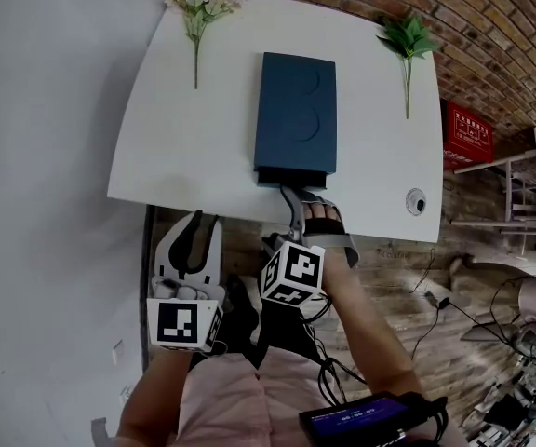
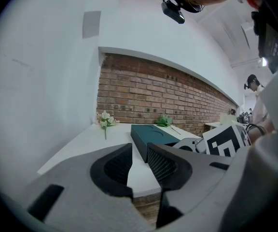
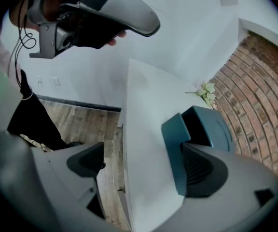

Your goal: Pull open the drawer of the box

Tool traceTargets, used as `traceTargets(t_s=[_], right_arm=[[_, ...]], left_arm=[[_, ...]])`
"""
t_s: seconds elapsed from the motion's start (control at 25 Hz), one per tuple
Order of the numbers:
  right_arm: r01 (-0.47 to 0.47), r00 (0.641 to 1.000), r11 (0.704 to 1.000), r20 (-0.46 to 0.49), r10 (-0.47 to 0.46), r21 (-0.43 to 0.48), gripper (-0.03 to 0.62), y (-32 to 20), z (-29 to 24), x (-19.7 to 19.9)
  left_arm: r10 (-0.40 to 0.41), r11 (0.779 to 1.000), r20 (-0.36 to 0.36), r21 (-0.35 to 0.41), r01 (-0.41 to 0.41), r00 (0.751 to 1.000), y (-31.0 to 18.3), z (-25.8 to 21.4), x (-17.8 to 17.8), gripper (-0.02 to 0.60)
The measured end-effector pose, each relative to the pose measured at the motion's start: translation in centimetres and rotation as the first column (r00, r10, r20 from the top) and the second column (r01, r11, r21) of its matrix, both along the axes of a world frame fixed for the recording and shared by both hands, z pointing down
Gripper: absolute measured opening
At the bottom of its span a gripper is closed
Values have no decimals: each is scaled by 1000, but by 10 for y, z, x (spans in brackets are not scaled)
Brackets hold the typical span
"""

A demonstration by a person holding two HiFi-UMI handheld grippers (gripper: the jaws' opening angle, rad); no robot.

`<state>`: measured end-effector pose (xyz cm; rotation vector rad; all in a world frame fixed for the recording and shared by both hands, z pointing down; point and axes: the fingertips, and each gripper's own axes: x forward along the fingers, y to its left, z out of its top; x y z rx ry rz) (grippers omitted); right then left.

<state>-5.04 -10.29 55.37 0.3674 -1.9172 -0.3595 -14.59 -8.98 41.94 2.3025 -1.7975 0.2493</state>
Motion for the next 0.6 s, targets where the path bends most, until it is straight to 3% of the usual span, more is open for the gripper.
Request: traceTargets(t_s=[0.28, 0.6], right_arm=[[-4, 1000, 1000, 15, 4, -10, 508, 5, -2, 0], [-69, 980, 998, 189, 67, 1, 473, -4, -42, 8]], left_arm=[[7, 1000, 6, 2, -7, 1000, 4, -2, 3, 106], [24, 1000, 15, 4, -24, 1000, 2, -5, 9, 106]])
